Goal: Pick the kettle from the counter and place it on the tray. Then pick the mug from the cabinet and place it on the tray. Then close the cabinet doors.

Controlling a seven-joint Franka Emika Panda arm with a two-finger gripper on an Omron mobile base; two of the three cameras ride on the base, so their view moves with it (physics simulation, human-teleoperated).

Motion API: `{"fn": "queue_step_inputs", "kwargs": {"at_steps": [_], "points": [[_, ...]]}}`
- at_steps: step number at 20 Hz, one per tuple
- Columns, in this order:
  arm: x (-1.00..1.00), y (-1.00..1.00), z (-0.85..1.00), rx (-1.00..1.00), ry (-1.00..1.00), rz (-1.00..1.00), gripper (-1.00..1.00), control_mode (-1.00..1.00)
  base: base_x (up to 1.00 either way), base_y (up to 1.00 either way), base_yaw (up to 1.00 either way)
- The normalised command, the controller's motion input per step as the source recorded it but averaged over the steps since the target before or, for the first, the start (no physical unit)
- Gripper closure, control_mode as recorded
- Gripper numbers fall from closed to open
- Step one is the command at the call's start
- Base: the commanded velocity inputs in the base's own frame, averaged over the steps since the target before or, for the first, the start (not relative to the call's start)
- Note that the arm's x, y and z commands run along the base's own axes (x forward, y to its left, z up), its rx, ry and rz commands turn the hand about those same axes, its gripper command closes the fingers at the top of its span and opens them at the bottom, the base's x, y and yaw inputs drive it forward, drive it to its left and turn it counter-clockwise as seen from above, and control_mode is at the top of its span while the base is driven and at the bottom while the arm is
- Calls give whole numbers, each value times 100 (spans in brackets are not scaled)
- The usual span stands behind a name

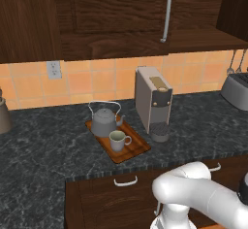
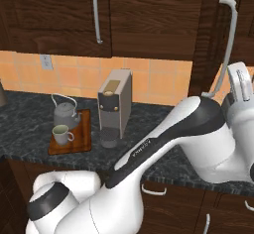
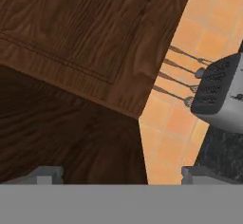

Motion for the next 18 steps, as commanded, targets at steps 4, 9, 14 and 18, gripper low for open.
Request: {"fn": "queue_step_inputs", "kwargs": {"at_steps": [4,9,14,18], "points": [[42,68,0,-15,0,10,-100,-100,0,0,0],[54,81,0,-12,0,5,-100,-100,0,0,0],[65,82,0,-4,1,2,-100,-100,0,0,0],[75,78,0,0,8,3,-100,-100,0,0,0]]}}
